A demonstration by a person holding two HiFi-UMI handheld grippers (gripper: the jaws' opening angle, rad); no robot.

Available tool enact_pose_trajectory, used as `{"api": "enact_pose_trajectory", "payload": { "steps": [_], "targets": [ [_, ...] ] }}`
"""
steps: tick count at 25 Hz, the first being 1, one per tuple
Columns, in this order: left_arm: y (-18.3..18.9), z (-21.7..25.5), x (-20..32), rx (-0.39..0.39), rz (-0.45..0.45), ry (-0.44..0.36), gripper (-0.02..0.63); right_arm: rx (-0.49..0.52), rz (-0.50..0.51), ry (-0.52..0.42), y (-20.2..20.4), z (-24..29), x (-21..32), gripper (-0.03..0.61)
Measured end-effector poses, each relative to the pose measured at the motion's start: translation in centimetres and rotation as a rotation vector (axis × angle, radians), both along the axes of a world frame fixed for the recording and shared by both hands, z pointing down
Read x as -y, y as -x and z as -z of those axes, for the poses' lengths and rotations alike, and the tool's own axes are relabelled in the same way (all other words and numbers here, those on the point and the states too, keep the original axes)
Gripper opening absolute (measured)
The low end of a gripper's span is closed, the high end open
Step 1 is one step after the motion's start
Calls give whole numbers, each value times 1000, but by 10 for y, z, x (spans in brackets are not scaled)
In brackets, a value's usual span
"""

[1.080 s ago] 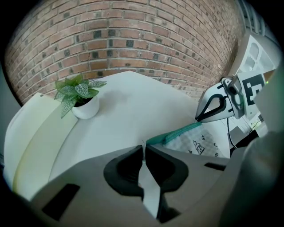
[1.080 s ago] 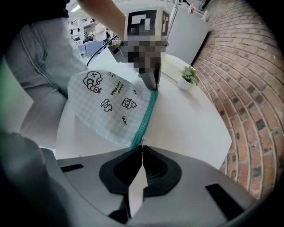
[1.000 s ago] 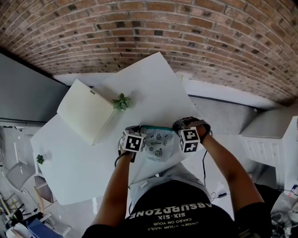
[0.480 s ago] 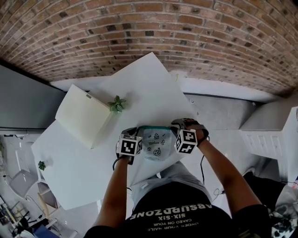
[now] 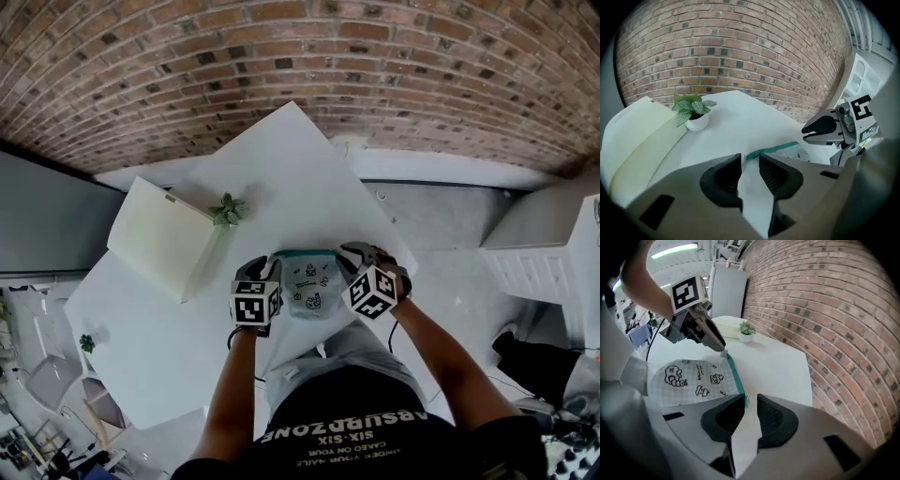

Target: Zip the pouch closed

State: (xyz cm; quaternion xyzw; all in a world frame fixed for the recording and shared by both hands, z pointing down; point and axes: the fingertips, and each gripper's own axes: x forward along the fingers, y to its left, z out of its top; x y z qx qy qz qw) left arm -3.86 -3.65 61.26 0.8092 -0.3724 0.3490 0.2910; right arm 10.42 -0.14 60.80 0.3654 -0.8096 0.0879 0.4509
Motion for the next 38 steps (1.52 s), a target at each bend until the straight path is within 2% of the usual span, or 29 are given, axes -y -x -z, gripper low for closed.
{"api": "enact_pose_trajectory", "payload": {
  "steps": [7,15,26,31,38],
  "targets": [
    [-12,45,0,-77,28,-112,101,169,-171,-67,4,44,4,72],
    [-27,92,-15,-188,78,-201,87,384,-350,-119,10,91,-5,17],
    [-51,133,-47,-252,-5,-292,6,465,-359,-216,33,132,-33,-3],
    [-58,145,-63,-272,-56,-310,6,480,-354,-226,42,141,-44,-3],
    [-63,158,-74,-306,-66,-315,6,510,-368,-220,46,152,-52,-3]
  ]
}}
